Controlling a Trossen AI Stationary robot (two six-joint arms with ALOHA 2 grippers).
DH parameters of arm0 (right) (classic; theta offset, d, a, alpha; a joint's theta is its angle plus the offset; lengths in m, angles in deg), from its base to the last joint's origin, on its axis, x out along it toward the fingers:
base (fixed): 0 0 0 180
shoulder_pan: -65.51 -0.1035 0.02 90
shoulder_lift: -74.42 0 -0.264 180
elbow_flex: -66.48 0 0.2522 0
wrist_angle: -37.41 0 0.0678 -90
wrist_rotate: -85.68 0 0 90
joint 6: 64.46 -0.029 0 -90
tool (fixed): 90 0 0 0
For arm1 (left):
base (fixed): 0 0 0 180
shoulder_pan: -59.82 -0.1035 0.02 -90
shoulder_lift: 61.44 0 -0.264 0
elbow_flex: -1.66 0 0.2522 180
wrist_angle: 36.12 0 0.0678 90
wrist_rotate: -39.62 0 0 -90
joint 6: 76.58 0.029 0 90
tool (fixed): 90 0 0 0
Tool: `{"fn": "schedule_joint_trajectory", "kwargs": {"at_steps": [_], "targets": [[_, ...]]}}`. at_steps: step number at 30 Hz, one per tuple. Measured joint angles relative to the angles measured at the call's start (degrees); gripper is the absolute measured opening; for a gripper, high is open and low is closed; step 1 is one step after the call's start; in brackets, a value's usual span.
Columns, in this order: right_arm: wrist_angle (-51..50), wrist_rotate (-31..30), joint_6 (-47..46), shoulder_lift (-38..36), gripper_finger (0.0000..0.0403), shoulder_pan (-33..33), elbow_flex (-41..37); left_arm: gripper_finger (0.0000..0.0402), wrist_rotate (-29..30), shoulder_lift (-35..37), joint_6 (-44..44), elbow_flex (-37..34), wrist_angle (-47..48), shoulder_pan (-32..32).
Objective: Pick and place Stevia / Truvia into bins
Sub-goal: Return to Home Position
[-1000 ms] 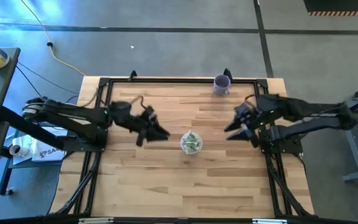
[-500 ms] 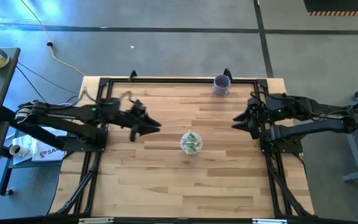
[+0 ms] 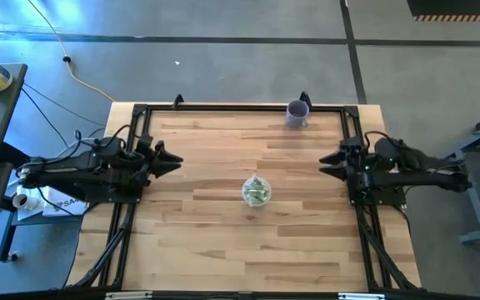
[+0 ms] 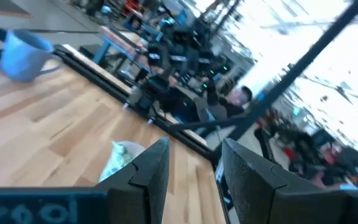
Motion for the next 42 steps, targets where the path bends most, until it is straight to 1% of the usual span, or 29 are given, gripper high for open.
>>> {"fn": "schedule_joint_trajectory", "kwargs": {"at_steps": [2,5,8,11,13,15,19,22,25,28,30,35,40,42], "targets": [[5.27,2.56,-0.01,-3.53,0.0209,0.00,-4.45,0.0182,1.75,1.79,-0.74,-2.08,-1.10,0.00],[12.44,5.92,0.41,-7.25,0.0206,-0.04,-9.70,0.0182,3.52,3.08,0.54,-4.03,-4.02,0.00],[18.04,7.91,3.79,-9.63,0.0207,-0.04,-13.62,0.0182,4.73,3.15,2.43,-5.25,-6.02,0.00],[19.85,6.67,6.68,-11.47,0.0210,-0.04,-16.63,0.0182,4.88,3.07,3.57,-6.04,-6.09,0.00],[20.95,4.60,7.25,-12.45,0.0210,-0.04,-18.32,0.0182,5.57,3.11,3.48,-6.92,-6.41,0.00],[21.78,4.48,7.09,-13.27,0.0210,-0.04,-19.74,0.0182,5.69,3.10,2.59,-8.24,-7.93,0.00],[24.35,4.93,6.68,-14.18,0.0211,-0.04,-21.44,0.0182,5.13,3.08,2.36,-13.01,-18.04,0.00],[26.43,5.35,7.69,-14.17,0.0211,-0.04,-21.67,0.0182,5.06,3.11,2.96,-16.40,-23.09,0.00],[28.61,3.65,9.45,-14.14,0.0211,-0.04,-21.67,0.0182,5.46,3.09,2.94,-17.79,-23.12,0.00],[28.37,-0.39,9.29,-14.14,0.0211,-0.04,-21.65,0.0182,5.40,3.16,2.01,-18.43,-21.19,0.00],[28.17,-2.36,9.29,-14.14,0.0211,-0.04,-21.67,0.0182,4.27,3.70,1.80,-18.49,-20.00,-0.03],[29.79,-2.18,12.65,-14.14,0.0213,-0.04,-21.67,0.0182,0.09,7.97,2.75,-18.47,-18.11,-0.04],[27.40,-3.31,13.16,-14.14,0.0209,-0.04,-21.67,0.0182,1.04,16.71,2.18,-18.47,-8.49,-0.02],[27.39,-2.74,13.99,-14.14,0.0210,-0.04,-21.67,0.0182,2.05,16.75,1.32,-18.41,-7.22,-0.02]]}}
